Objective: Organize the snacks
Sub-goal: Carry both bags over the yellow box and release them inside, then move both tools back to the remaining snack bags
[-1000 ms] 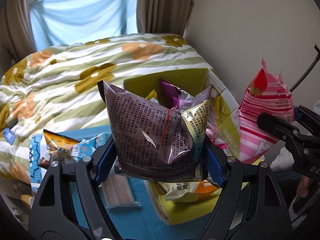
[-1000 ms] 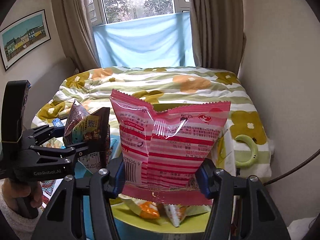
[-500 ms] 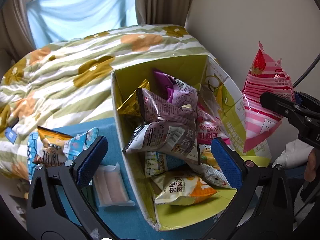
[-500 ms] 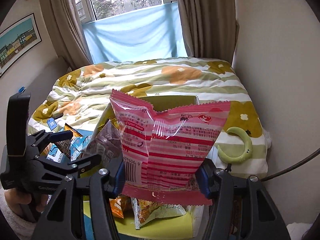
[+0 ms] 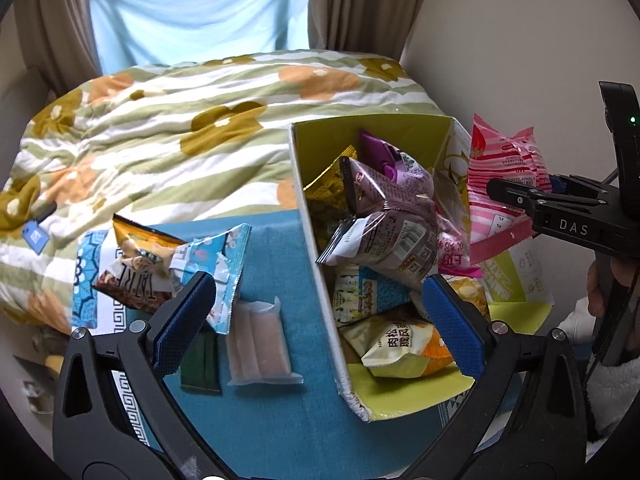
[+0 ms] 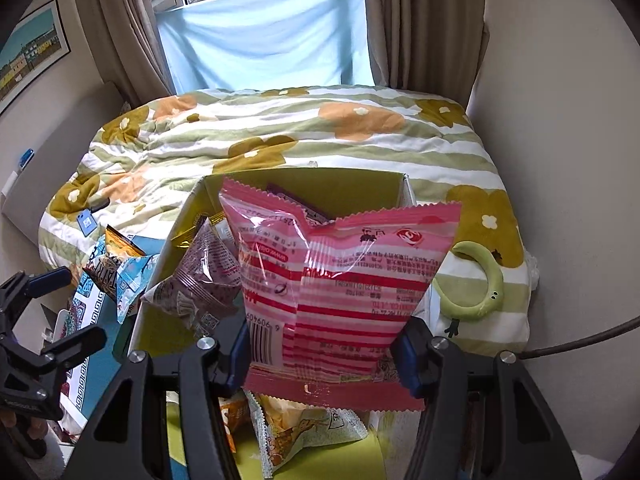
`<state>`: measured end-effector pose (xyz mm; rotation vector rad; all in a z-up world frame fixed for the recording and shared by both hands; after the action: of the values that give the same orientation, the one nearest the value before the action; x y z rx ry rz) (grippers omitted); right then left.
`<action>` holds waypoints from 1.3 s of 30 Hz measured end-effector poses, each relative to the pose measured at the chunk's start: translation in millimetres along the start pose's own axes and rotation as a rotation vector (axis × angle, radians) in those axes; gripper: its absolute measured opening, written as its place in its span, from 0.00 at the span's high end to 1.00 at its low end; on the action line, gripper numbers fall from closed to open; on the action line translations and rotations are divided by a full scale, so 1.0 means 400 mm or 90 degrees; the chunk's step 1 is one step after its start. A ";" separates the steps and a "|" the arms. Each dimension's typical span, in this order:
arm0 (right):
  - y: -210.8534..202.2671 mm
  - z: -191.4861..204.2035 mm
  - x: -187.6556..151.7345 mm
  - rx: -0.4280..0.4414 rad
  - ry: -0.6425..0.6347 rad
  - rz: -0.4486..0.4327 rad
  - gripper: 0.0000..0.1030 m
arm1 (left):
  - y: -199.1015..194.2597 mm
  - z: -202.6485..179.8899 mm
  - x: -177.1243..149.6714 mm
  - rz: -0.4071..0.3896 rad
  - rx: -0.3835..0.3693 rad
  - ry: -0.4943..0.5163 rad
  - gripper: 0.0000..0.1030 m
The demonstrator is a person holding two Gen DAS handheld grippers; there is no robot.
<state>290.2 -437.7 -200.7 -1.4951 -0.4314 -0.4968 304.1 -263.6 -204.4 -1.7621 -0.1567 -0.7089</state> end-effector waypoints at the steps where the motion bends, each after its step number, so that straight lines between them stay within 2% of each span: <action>1: 0.009 0.002 0.000 -0.002 -0.003 0.002 0.46 | -0.001 0.008 -0.006 0.002 0.003 -0.005 0.01; 2: 0.016 0.004 0.000 -0.004 -0.006 0.002 0.46 | -0.002 0.016 -0.012 0.003 0.005 -0.009 0.01; 4: 0.022 0.003 0.001 -0.019 -0.005 -0.006 0.33 | -0.005 0.030 -0.024 0.003 0.011 -0.017 0.01; 5: 0.019 0.003 0.001 -0.023 -0.004 -0.015 0.12 | -0.007 0.036 -0.030 0.004 0.013 -0.021 0.01; 6: 0.012 0.002 0.002 -0.024 -0.002 -0.028 0.00 | -0.007 0.040 -0.037 0.005 0.014 -0.025 0.01; 10: -0.019 0.008 -0.012 -0.022 -0.010 -0.065 0.00 | -0.011 0.047 -0.064 0.007 0.007 -0.046 0.01; 14: -0.032 0.020 -0.044 -0.005 -0.010 -0.054 0.00 | -0.027 0.041 -0.078 0.000 0.010 -0.047 0.01; 19: -0.071 0.025 -0.053 -0.002 0.003 -0.069 0.00 | -0.082 0.029 -0.078 -0.030 0.021 -0.042 0.01; 28: -0.182 0.049 -0.045 0.012 0.003 -0.116 0.00 | -0.215 0.047 -0.103 -0.086 0.062 -0.058 0.01; 39: -0.305 0.154 -0.068 0.047 -0.038 -0.170 0.00 | -0.363 0.145 -0.197 -0.139 0.125 -0.099 0.01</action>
<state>201.4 -376.1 -112.7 -1.3908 -0.6955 -0.6403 196.8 -144.4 -134.1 -1.6253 -0.5131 -0.6872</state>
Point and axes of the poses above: each gripper's, at about its wrist camera, not at the fingertips, and y roughly the way its jaws point, z to its left, x to its top, the point moved 10 cm from there along y, roughly the way its jaws point, and after that the axes turned 3 degrees about -x, right-handed, at the moved point
